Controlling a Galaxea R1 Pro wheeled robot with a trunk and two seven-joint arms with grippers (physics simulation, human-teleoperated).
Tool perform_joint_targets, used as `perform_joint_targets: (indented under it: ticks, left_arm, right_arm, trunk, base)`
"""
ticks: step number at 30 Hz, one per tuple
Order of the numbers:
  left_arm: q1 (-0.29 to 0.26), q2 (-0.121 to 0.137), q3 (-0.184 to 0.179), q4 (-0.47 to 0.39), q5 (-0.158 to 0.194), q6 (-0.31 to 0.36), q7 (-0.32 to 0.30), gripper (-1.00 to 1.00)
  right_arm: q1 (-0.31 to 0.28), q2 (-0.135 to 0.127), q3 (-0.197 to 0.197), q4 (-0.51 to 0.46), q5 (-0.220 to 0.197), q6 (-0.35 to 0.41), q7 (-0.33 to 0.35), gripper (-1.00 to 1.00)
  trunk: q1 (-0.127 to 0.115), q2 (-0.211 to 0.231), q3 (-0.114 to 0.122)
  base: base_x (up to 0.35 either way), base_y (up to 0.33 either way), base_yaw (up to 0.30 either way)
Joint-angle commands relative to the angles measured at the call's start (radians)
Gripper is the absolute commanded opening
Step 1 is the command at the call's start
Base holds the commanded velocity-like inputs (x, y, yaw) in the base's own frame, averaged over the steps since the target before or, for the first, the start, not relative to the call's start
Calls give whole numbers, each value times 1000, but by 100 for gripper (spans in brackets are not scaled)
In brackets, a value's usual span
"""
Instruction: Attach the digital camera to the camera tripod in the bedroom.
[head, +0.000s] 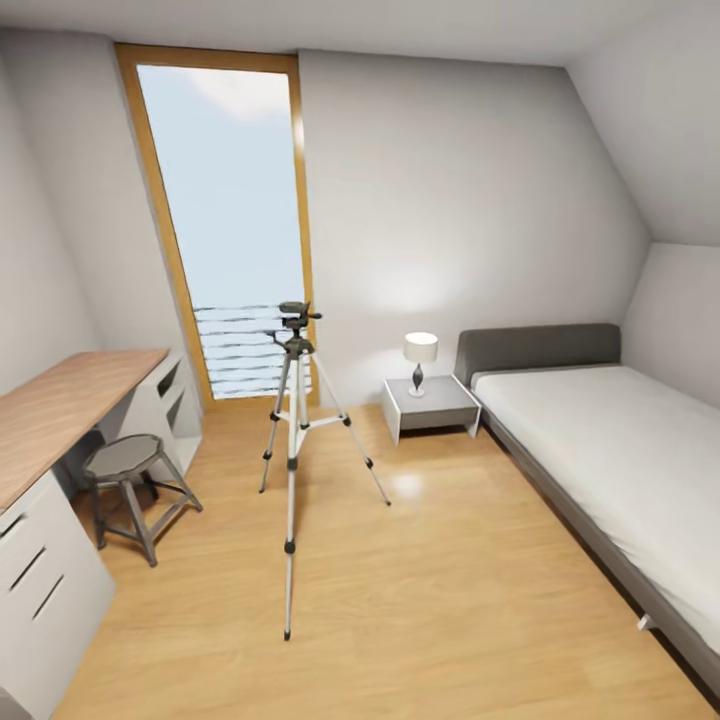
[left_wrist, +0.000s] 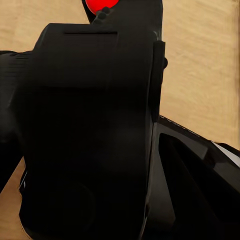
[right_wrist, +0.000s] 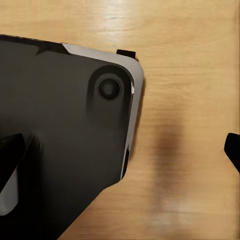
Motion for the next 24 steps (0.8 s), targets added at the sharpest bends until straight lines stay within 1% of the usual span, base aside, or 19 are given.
perform_joint_targets:
  ticks: [1, 12, 24]
  left_arm:
    - [-1, 0, -8, 0, 6, -2, 4, -100]
    - [-1, 0, -8, 0, 6, -2, 4, -100]
    - [-1, 0, -8, 0, 6, -2, 4, -100]
  right_arm:
    - [-2, -1, -9, 3, 9, -6, 2, 100]
    - [-2, 0, -8, 3, 8, -6, 2, 100]
    - [-2, 2, -8, 3, 8, -5, 3, 100]
  trunk:
    - [1, -2, -2]
    - [1, -2, -2]
    - [1, -2, -2]
  base:
    - [322, -86, 0]
    - [318, -104, 0]
    - [301, -179, 0]
